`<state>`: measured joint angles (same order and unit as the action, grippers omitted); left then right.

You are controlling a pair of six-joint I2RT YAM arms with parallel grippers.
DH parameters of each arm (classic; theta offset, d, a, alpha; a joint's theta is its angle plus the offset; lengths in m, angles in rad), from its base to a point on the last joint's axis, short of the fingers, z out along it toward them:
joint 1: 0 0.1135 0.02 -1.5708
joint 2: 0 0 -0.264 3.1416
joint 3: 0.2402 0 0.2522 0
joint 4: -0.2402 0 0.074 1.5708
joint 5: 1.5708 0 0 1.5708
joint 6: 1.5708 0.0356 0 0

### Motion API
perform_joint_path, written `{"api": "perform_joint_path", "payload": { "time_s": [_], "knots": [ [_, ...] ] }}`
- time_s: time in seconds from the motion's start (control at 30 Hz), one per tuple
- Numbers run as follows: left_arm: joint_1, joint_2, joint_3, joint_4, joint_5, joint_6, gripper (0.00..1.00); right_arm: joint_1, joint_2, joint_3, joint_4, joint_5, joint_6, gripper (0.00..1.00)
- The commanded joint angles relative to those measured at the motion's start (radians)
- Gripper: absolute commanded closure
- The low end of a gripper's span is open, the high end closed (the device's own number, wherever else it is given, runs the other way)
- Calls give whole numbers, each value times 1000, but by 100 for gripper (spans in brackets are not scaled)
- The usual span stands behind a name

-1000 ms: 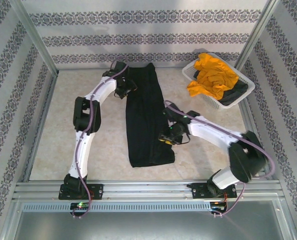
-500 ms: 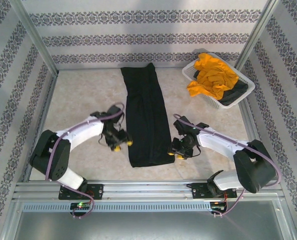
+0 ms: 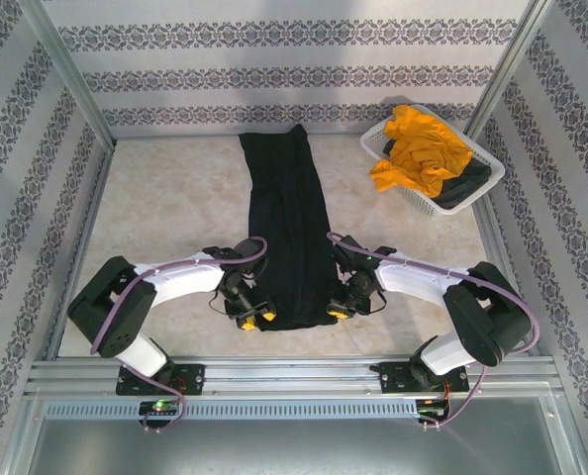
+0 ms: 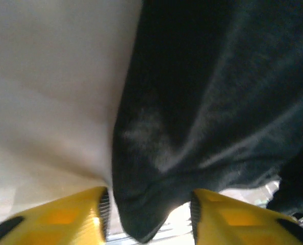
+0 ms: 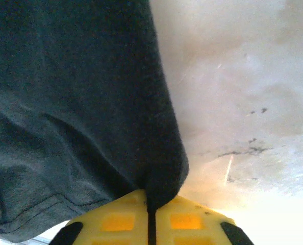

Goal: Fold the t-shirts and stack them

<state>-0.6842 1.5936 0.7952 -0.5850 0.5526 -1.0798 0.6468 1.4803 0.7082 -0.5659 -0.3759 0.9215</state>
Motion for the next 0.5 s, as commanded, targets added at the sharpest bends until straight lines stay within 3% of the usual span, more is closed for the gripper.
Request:
{"api": "perform_joint_path", "payload": {
  "time_s": [0.0, 0.13, 0.27, 0.47],
  "knots": [
    [-18, 40, -2, 95, -28, -37, 73, 14, -24, -33, -2, 14, 13, 97],
    [-28, 3, -36, 81, -39, -56, 99, 27, -60, -33, -34, 11, 3, 100],
    [-54, -94, -133, 50, 12, -91, 100, 56, -85, -9, -93, 14, -35, 100],
    [-78, -292, -307, 128, 54, -245, 100, 92, -135, -15, -134, -25, -22, 100]
  ]
}}
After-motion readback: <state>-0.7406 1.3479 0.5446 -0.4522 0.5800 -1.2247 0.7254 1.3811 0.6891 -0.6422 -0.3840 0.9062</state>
